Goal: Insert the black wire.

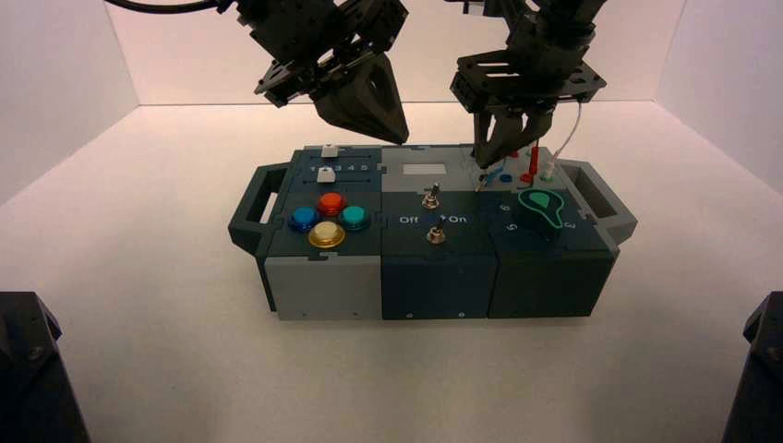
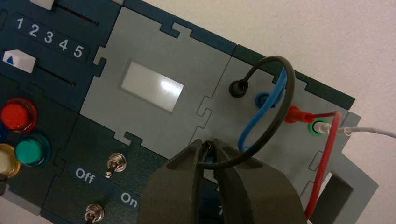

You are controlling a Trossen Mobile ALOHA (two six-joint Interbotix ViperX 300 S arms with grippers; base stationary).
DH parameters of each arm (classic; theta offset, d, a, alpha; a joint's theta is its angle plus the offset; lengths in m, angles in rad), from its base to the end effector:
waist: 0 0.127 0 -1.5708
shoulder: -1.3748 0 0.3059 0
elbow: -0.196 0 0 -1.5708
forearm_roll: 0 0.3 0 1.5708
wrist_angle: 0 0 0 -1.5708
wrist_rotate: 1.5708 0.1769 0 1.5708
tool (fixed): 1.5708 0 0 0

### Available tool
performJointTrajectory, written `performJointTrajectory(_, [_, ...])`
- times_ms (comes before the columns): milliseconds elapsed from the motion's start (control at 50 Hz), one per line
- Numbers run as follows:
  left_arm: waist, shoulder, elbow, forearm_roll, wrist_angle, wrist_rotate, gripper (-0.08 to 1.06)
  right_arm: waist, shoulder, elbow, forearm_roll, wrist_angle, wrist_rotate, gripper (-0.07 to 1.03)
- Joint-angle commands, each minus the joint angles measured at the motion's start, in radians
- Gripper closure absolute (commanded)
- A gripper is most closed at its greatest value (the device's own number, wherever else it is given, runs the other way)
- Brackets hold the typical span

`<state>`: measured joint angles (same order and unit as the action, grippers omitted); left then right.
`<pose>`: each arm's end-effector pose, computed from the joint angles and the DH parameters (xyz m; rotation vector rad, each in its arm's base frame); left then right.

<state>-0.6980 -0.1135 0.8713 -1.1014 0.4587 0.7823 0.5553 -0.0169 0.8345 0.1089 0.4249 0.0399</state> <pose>0.2110 -0.2682 0.0909 -0.0761 1.1420 -0.8625 0.2652 0.1739 0.0420 -0.1991 1.2457 0.4331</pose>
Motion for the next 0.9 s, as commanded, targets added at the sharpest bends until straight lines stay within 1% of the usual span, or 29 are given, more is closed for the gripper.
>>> performJointTrajectory(20, [0.003, -0.015, -0.021, -0.003, 0.000, 0.002, 1.01, -0.005, 0.015, 0.025, 0.002, 0.014, 0.002, 0.99])
performJointTrajectory(300, [0.003, -0.015, -0.021, -0.003, 0.003, 0.003, 1.01, -0.005, -0.008, 0.049, 0.011, 0.020, 0.003, 0.99])
performJointTrajectory(660, [0.002, -0.015, -0.018, -0.002, 0.006, 0.003, 1.01, -0.005, -0.011, 0.060, 0.017, 0.023, 0.005, 0.99])
performJointTrajectory(900, [0.003, -0.017, -0.021, 0.000, 0.008, 0.003, 1.01, -0.005, 0.012, 0.060, 0.015, -0.002, 0.003, 0.99])
